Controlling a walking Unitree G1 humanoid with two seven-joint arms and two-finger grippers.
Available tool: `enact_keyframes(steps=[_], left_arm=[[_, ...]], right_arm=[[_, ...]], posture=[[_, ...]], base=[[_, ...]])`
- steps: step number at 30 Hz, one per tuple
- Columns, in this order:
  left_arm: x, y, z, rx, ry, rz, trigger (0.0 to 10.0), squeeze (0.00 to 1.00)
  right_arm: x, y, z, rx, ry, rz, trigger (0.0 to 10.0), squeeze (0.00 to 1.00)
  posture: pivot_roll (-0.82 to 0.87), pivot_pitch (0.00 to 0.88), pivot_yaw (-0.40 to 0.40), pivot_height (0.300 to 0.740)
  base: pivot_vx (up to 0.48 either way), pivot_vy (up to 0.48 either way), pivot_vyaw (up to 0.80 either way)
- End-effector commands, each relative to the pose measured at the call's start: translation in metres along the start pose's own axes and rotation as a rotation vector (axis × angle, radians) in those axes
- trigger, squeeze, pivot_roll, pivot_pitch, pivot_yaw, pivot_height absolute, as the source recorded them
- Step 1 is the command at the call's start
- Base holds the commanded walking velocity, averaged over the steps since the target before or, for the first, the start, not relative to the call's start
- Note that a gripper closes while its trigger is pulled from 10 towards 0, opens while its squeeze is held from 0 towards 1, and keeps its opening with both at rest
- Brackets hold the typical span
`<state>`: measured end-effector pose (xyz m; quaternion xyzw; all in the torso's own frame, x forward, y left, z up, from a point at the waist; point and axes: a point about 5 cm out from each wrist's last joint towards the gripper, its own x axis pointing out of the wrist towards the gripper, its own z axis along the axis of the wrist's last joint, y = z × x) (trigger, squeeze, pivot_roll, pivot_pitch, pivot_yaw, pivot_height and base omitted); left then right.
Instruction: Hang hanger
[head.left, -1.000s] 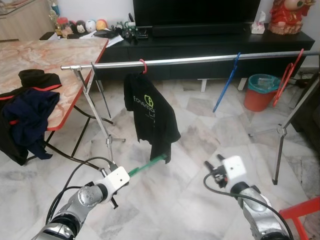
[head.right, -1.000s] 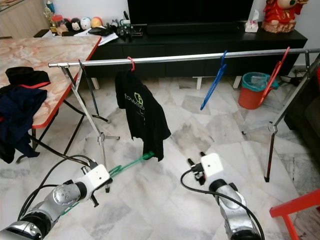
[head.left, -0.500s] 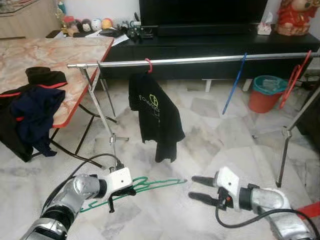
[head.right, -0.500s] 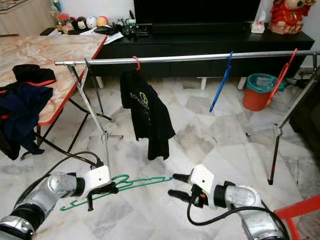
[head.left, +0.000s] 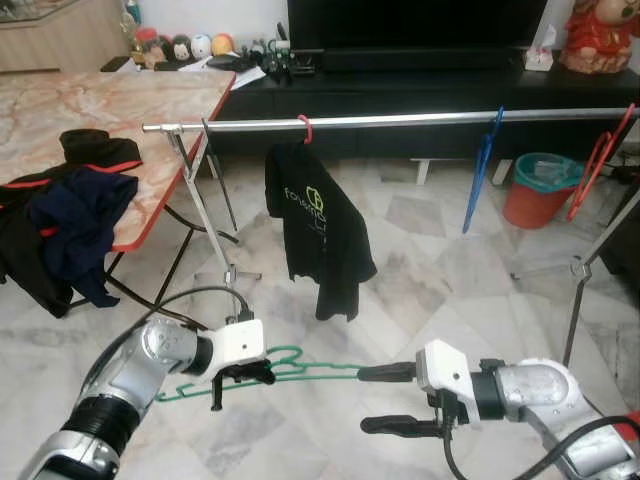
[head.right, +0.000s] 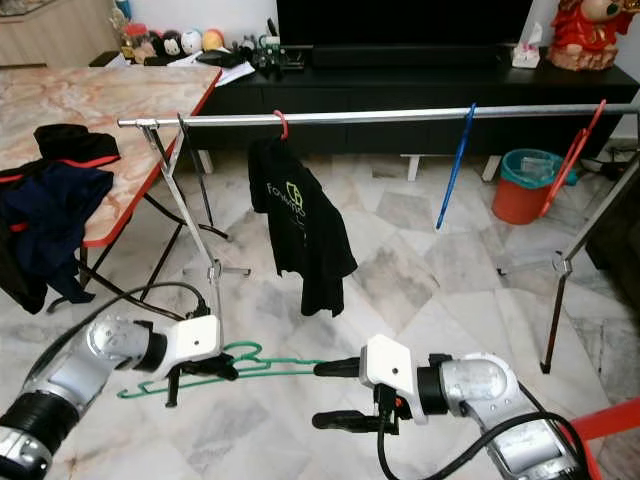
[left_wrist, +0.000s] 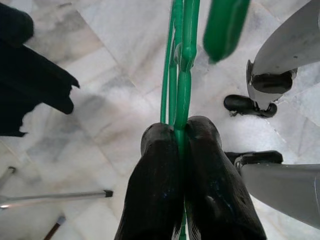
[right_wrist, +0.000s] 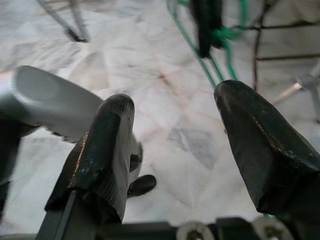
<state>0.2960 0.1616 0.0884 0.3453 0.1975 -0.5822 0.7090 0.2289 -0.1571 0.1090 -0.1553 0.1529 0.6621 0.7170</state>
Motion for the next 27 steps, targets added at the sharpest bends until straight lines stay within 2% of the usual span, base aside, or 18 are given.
enact_keyframes(steps=[1, 5, 11, 15, 21, 27], left_arm=[[-0.004, 0.000, 0.010, 0.024, -0.013, -0.020, 10.0, 0.00], [-0.008, -0.001, 0.020, 0.061, -0.008, -0.041, 10.0, 0.00], [-0.014, -0.003, 0.030, 0.093, -0.009, -0.077, 10.0, 0.00], [-0.019, -0.006, 0.045, 0.114, -0.030, -0.109, 10.0, 0.00], [-0.021, -0.011, 0.050, 0.122, -0.024, -0.131, 10.0, 0.00], [-0.022, -0.014, 0.057, 0.120, -0.042, -0.138, 10.0, 0.00]], right_arm=[[0.004, 0.005, 0.006, -0.029, 0.020, 0.053, 10.0, 0.00], [0.006, 0.005, 0.003, -0.038, 0.075, 0.043, 10.0, 0.00], [0.008, 0.009, 0.008, -0.057, 0.077, 0.073, 10.0, 0.00], [0.010, 0.000, 0.007, -0.105, 0.118, -0.006, 10.0, 0.00], [0.013, -0.007, 0.004, -0.151, 0.164, -0.072, 10.0, 0.00], [0.018, -0.006, 0.002, -0.130, 0.145, -0.086, 10.0, 0.00]], posture=[[-0.21, 0.000, 0.043, 0.740], [-0.21, 0.000, 0.043, 0.740], [-0.21, 0.000, 0.042, 0.740], [-0.21, 0.000, 0.041, 0.740], [-0.21, 0.000, 0.039, 0.740], [-0.21, 0.000, 0.036, 0.740]], base=[[0.000, 0.000, 0.00], [0.000, 0.000, 0.00], [0.000, 0.000, 0.00], [0.000, 0.000, 0.00], [0.000, 0.000, 0.00], [0.000, 0.000, 0.00]])
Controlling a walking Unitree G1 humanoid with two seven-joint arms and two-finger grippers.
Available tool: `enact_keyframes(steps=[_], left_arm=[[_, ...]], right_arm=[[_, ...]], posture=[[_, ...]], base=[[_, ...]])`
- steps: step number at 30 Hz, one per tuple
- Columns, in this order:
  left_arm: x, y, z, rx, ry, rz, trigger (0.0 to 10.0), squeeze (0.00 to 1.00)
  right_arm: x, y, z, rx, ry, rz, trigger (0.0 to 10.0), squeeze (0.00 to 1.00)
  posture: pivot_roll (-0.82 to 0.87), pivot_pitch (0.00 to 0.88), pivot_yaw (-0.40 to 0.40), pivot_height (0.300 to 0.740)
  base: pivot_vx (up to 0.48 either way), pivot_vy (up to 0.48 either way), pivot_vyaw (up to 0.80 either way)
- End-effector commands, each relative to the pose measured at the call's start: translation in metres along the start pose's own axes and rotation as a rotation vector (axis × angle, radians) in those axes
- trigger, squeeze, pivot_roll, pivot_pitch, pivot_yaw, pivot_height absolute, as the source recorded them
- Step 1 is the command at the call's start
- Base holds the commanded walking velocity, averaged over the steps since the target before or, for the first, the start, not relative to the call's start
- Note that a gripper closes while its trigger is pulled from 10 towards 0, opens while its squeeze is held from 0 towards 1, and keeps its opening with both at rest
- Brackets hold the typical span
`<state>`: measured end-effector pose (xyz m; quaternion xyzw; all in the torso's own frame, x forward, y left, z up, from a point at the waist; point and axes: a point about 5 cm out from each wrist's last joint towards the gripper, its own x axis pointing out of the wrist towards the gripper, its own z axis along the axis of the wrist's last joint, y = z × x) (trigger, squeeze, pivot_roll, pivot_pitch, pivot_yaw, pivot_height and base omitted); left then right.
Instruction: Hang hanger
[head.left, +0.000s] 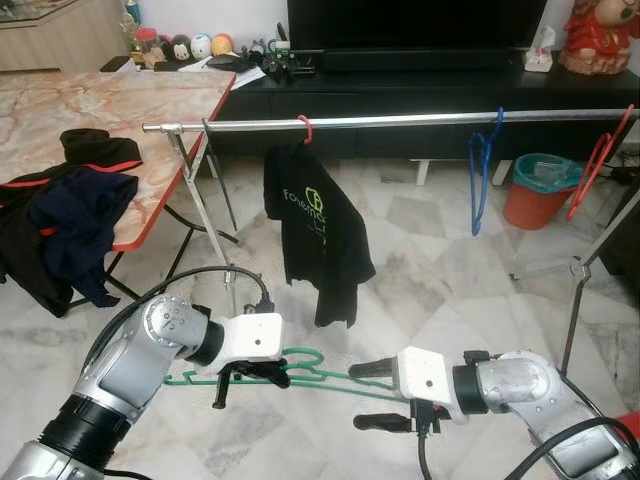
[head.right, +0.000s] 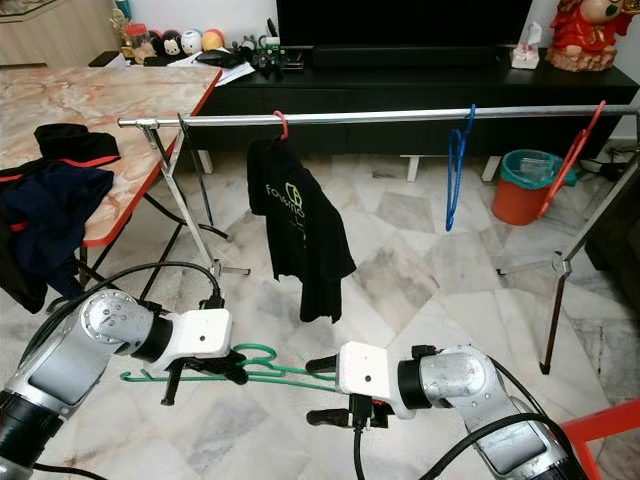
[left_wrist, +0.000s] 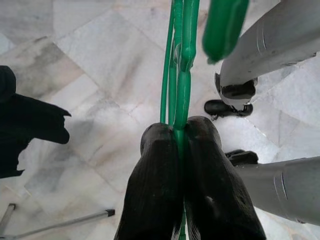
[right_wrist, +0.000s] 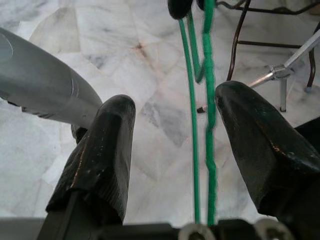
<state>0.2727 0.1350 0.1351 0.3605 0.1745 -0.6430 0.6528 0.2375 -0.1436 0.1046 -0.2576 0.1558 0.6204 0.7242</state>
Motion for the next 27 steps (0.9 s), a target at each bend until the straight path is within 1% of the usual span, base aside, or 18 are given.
enact_keyframes(steps=[1, 5, 6, 8, 12, 15, 18, 21, 22, 27], left_arm=[[-0.003, -0.001, 0.003, 0.009, -0.007, -0.008, 10.0, 0.00], [-0.004, -0.001, 0.007, 0.004, -0.010, -0.009, 10.0, 0.00], [-0.004, -0.002, 0.011, 0.003, -0.024, -0.014, 10.0, 0.00], [-0.003, -0.003, 0.014, 0.004, -0.035, -0.020, 10.0, 0.00], [-0.003, -0.003, 0.017, 0.009, -0.039, -0.024, 10.0, 0.00], [-0.004, -0.001, 0.024, 0.021, -0.057, -0.023, 10.0, 0.00], [-0.004, -0.001, 0.026, 0.025, -0.067, -0.022, 10.0, 0.00], [-0.003, -0.001, 0.032, 0.030, -0.091, -0.030, 10.0, 0.00], [-0.003, -0.001, 0.032, 0.030, -0.091, -0.030, 10.0, 0.00], [-0.003, -0.003, 0.038, 0.038, -0.100, -0.044, 10.0, 0.00]], right_arm=[[0.003, 0.002, 0.001, -0.003, -0.007, 0.014, 10.0, 0.00], [0.004, 0.005, 0.000, 0.007, -0.007, 0.039, 10.0, 0.00], [0.005, 0.011, 0.000, 0.012, -0.012, 0.083, 10.0, 0.00], [0.006, 0.013, 0.000, 0.011, -0.013, 0.097, 10.0, 0.00], [0.007, 0.010, -0.001, 0.002, -0.010, 0.065, 10.0, 0.00], [0.009, 0.004, -0.002, 0.009, -0.021, 0.006, 10.0, 0.00], [0.010, 0.002, -0.002, 0.018, -0.035, -0.009, 10.0, 0.00], [0.009, 0.000, -0.002, 0.040, -0.060, -0.034, 10.0, 0.00], [0.009, 0.000, -0.002, 0.040, -0.060, -0.034, 10.0, 0.00], [0.005, -0.009, -0.002, 0.027, -0.064, -0.112, 10.0, 0.00]], posture=[[-0.21, 0.000, 0.036, 0.740], [-0.21, 0.000, 0.035, 0.740], [-0.21, 0.000, 0.035, 0.740], [-0.21, 0.000, 0.035, 0.740], [-0.21, 0.000, 0.035, 0.740], [-0.21, 0.000, 0.034, 0.740], [-0.21, 0.000, 0.034, 0.740], [-0.21, 0.000, 0.034, 0.740], [-0.21, 0.000, 0.034, 0.740], [-0.21, 0.000, 0.035, 0.740]], base=[[0.000, 0.000, 0.00], [0.000, 0.000, 0.00], [0.000, 0.000, 0.00], [0.000, 0.000, 0.00], [0.000, 0.000, 0.00], [0.000, 0.000, 0.00], [0.000, 0.000, 0.00], [0.000, 0.000, 0.00], [0.000, 0.000, 0.00], [0.000, 0.000, 0.00]])
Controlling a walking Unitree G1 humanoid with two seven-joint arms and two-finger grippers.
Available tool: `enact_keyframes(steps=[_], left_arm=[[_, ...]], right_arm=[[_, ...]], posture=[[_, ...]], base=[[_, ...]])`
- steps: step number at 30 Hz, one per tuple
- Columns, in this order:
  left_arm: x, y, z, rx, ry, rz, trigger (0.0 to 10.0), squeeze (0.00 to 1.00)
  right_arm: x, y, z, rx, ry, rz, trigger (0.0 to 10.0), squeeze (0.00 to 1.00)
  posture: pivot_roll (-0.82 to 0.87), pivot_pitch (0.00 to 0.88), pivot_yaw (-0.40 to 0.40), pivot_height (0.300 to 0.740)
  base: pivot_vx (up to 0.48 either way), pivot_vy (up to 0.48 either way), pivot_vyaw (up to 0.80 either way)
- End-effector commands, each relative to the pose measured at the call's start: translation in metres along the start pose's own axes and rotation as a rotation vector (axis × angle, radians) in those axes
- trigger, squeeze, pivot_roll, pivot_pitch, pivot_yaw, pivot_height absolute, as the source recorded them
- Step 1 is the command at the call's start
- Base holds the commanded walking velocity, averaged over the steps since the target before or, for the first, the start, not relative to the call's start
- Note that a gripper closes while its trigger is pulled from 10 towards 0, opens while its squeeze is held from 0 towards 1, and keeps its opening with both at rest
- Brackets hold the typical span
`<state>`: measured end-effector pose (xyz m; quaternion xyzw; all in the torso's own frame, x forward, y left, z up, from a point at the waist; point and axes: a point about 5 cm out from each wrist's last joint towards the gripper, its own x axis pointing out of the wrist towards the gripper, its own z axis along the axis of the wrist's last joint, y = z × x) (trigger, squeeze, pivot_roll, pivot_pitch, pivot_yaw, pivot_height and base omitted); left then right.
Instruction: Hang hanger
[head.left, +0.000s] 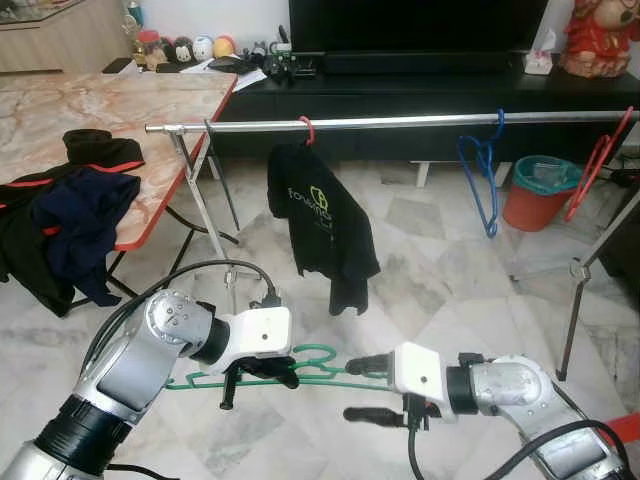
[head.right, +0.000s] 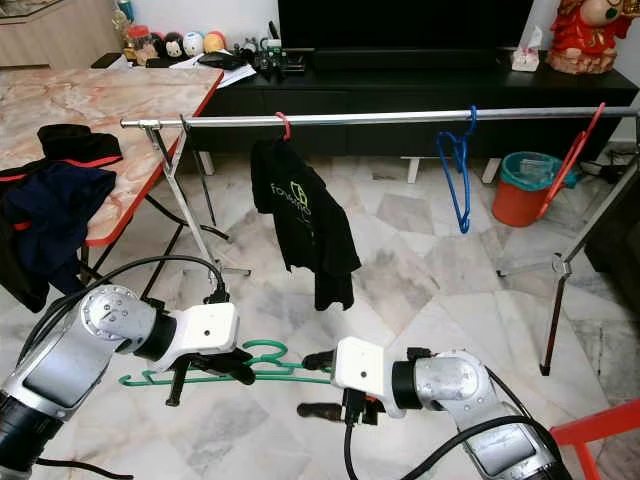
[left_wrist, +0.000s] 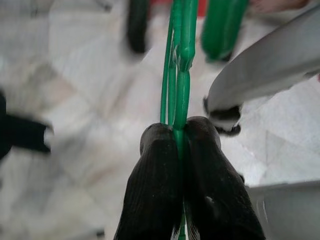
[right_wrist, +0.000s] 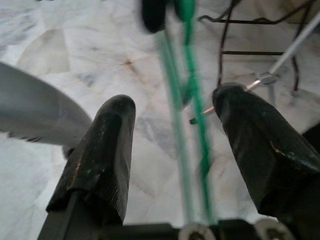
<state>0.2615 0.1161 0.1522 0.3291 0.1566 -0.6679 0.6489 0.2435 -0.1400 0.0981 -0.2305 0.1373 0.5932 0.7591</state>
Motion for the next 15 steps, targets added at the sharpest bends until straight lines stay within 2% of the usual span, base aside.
enact_keyframes(steps=[1, 10, 15], left_arm=[[-0.0027, 0.0015, 0.0104, 0.044, -0.018, -0.011, 10.0, 0.00], [-0.0019, -0.0013, 0.0118, 0.041, -0.015, -0.025, 10.0, 0.00], [-0.0022, -0.0010, 0.0123, 0.044, -0.015, -0.025, 10.0, 0.00]], right_arm=[[-0.0019, -0.0054, 0.0027, -0.019, -0.008, -0.032, 10.0, 0.00], [-0.0030, -0.0092, 0.0042, -0.025, -0.022, -0.056, 10.0, 0.00], [-0.0010, -0.0060, 0.0042, -0.010, -0.032, -0.014, 10.0, 0.00]], posture=[[-0.21, 0.000, 0.035, 0.740], [-0.21, 0.000, 0.035, 0.740], [-0.20, 0.000, 0.033, 0.740]], base=[[0.000, 0.000, 0.00], [0.000, 0.000, 0.00], [0.000, 0.000, 0.00]])
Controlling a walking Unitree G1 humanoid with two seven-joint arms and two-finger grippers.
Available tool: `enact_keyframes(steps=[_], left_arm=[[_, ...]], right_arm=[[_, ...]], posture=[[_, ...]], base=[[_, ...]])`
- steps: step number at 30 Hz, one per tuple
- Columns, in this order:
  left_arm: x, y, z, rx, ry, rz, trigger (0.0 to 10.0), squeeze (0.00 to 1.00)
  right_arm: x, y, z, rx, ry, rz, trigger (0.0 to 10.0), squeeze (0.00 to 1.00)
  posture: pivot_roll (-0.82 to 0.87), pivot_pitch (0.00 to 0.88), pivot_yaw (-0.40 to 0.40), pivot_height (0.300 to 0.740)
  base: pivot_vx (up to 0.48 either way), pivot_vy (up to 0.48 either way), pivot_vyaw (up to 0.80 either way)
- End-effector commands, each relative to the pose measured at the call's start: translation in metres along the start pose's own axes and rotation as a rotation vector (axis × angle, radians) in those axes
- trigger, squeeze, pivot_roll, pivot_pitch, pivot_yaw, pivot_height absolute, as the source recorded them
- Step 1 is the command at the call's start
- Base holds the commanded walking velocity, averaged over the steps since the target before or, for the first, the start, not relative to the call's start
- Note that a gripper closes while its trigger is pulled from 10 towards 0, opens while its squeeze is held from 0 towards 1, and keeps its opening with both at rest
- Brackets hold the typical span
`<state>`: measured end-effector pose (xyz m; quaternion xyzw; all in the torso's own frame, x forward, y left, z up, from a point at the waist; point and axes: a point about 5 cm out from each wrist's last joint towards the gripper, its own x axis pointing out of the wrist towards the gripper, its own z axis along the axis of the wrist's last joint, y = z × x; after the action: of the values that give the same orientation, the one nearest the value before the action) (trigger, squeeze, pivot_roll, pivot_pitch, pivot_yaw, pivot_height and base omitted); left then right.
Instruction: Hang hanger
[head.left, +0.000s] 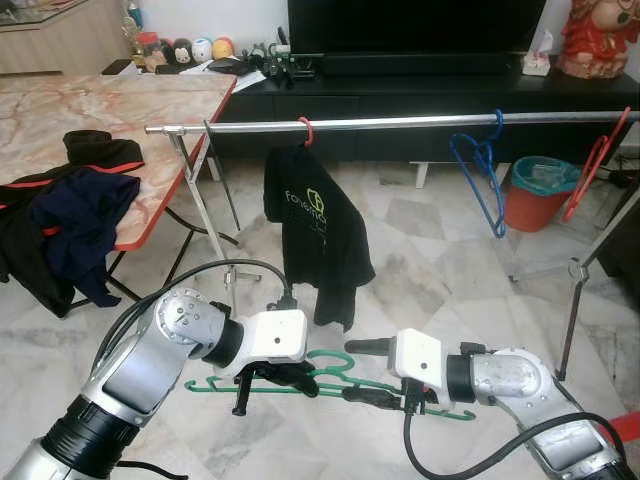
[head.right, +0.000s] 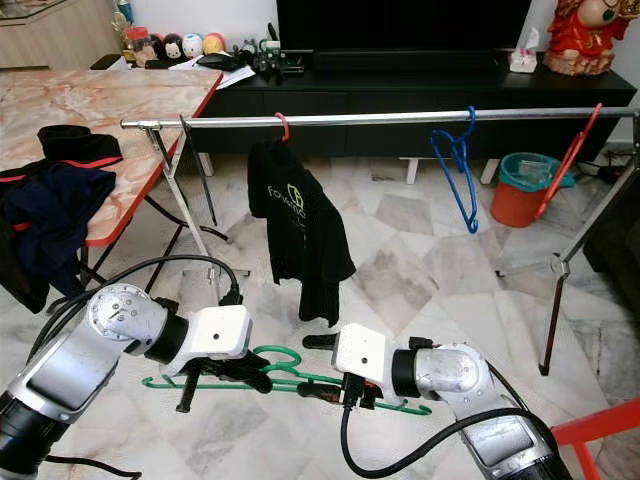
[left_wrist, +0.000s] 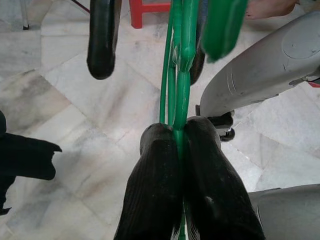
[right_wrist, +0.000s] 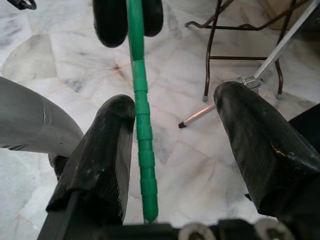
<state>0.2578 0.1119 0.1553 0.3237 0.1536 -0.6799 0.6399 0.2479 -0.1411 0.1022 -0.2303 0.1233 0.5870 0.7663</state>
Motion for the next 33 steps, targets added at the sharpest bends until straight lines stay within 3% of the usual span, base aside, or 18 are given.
enact_keyframes(steps=[1, 5, 6, 7, 8, 9, 10, 11, 33], left_arm=[[-0.0032, 0.0014, 0.0066, 0.037, 0.002, 0.002, 10.0, 0.00], [-0.0015, 0.0015, 0.0060, 0.034, 0.000, 0.003, 10.0, 0.00], [-0.0002, 0.0015, 0.0061, 0.032, -0.003, 0.002, 10.0, 0.00], [-0.0002, 0.0015, 0.0061, 0.032, -0.003, 0.002, 10.0, 0.00], [0.0006, 0.0018, 0.0069, 0.032, -0.007, 0.001, 10.0, 0.00], [0.0008, 0.0020, 0.0072, 0.033, -0.008, 0.002, 10.0, 0.00], [0.0009, 0.0023, 0.0073, 0.034, -0.007, 0.002, 10.0, 0.00], [0.0010, 0.0028, 0.0075, 0.035, -0.007, 0.002, 10.0, 0.00], [0.0037, 0.0054, 0.0108, 0.046, -0.018, 0.014, 10.0, 0.00]], right_arm=[[0.0008, -0.0008, 0.0016, 0.001, -0.012, 0.010, 10.0, 0.00], [-0.0008, 0.0030, -0.0019, 0.013, 0.004, 0.045, 10.0, 0.00], [-0.0014, 0.0038, -0.0027, 0.016, 0.004, 0.049, 6.2, 0.00], [-0.0014, 0.0038, -0.0027, 0.016, 0.004, 0.049, 6.2, 0.00], [-0.0024, 0.0036, -0.0029, 0.028, -0.004, 0.046, 3.5, 0.00], [-0.0028, 0.0036, -0.0031, 0.032, -0.006, 0.046, 3.2, 0.00], [-0.0030, 0.0036, -0.0031, 0.033, -0.007, 0.046, 2.0, 0.00], [-0.0031, 0.0038, -0.0032, 0.035, -0.008, 0.047, 0.0, 0.00], [-0.0016, 0.0055, -0.0031, 0.059, -0.030, 0.056, 0.0, 0.00]], posture=[[-0.20, 0.000, 0.033, 0.740], [-0.20, 0.000, 0.031, 0.740], [-0.21, 0.000, 0.032, 0.740], [-0.21, 0.000, 0.032, 0.740], [-0.21, 0.000, 0.032, 0.740], [-0.21, 0.000, 0.032, 0.740], [-0.21, 0.000, 0.032, 0.740], [-0.21, 0.000, 0.032, 0.740], [-0.20, 0.000, 0.033, 0.740]], base=[[0.000, 0.000, 0.00], [0.000, 0.000, 0.00], [0.000, 0.000, 0.00], [0.000, 0.000, 0.00], [0.000, 0.000, 0.00], [0.000, 0.000, 0.00], [0.000, 0.000, 0.00], [0.000, 0.000, 0.00], [0.000, 0.000, 0.00]])
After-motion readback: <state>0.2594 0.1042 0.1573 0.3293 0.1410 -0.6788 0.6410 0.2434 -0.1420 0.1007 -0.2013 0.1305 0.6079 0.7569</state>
